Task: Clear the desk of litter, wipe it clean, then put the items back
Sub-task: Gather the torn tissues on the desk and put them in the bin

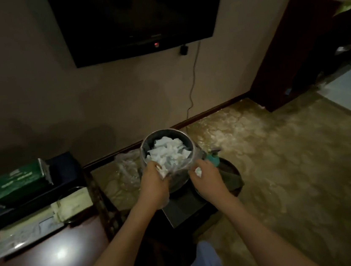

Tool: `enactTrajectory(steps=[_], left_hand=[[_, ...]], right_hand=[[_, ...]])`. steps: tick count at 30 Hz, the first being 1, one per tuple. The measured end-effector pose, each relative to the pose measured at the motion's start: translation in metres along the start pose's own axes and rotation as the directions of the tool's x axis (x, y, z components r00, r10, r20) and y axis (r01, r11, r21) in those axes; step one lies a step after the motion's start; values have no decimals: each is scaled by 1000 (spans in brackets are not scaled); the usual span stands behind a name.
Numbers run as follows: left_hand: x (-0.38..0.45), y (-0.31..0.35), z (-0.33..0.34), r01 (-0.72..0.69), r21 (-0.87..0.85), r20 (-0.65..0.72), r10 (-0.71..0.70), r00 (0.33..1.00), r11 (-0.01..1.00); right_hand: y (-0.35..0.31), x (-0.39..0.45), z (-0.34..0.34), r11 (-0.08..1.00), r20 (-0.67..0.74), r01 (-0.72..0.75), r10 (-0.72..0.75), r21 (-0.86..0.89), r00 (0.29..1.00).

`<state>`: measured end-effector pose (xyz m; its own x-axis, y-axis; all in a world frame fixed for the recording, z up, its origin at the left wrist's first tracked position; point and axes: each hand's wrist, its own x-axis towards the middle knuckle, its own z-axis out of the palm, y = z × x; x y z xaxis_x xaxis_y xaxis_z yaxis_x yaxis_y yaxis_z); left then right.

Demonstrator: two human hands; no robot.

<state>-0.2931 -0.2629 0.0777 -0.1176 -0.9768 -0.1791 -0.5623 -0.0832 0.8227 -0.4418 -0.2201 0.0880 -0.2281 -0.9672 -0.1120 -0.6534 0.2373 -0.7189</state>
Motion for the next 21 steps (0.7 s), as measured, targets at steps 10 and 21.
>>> enactTrajectory(steps=[10,21], left_hand=[[156,-1,56,297,-104,-108,-307,945,949],[193,-26,99,391,121,-124,-377,918,912]], right_hand=[[65,158,2,999,199,-39,33,26,979],[100,228,15,996,347,-81,64,33,936]])
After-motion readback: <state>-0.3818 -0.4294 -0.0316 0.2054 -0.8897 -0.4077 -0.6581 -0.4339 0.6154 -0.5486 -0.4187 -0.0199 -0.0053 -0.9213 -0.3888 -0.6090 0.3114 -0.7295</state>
